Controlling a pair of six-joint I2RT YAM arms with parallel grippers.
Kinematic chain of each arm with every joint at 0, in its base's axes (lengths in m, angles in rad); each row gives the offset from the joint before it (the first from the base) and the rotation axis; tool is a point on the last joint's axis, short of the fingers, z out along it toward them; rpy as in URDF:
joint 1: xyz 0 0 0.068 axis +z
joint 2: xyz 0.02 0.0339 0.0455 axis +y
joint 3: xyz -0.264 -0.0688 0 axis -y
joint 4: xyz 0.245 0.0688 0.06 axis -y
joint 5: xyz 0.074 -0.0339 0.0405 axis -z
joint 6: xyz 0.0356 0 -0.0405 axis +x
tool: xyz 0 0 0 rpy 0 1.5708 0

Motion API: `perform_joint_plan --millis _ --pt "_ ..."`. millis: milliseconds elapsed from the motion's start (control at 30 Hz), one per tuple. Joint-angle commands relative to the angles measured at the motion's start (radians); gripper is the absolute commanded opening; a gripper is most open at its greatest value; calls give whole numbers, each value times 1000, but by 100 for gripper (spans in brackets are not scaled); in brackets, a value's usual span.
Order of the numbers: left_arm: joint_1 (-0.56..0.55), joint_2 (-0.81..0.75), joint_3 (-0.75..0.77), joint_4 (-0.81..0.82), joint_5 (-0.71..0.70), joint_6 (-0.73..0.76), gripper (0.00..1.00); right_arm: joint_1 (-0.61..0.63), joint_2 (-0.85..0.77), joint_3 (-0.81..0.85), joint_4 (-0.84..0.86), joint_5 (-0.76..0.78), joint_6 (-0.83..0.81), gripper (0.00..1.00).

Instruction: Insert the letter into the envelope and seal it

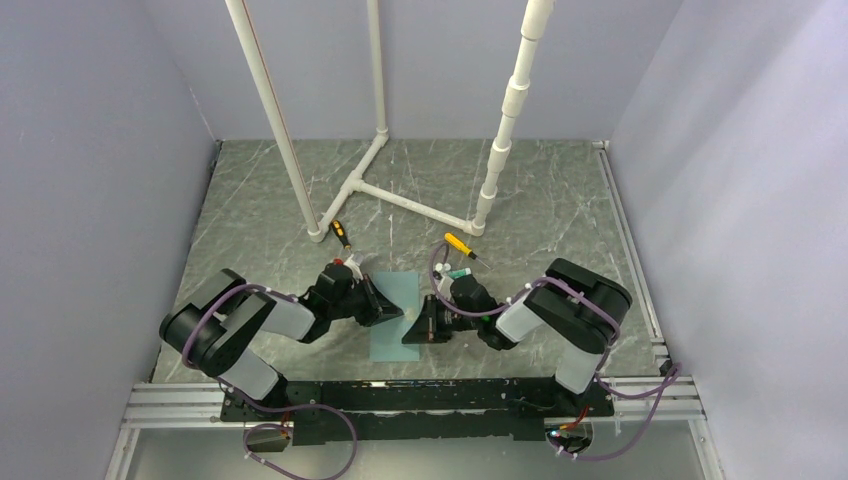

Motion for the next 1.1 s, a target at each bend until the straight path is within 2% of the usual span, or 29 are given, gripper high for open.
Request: perform_joint_plan --millis 0,167,267,367,500,600,667,867,1067 --pt "-8 50 -28 -272 -119 85 2 5 -54 1 0 -1 -49 0" --pt "-9 43 -22 -283 -116 98 2 6 -134 42 0 78 -78 6" --pt "-8 34 -22 -293 -117 103 2 9 -167 92 -114 142 -143 11" --pt "-8 26 -19 -297 -116 103 2 29 -188 152 -308 242 -220 10" --pt "-8 18 -4 -345 -131 126 3 124 -217 222 -524 497 -332 7" --pt "-7 12 3 -377 -141 145 2 209 -224 270 -669 714 -374 5" --pt "-8 14 0 -375 -138 148 2 250 -216 301 -735 805 -389 4" --pt "-6 43 -13 -322 -120 127 3 316 -132 397 -819 934 -428 8" --pt "-6 62 -32 -281 -107 112 3 325 -60 432 -787 919 -462 14"
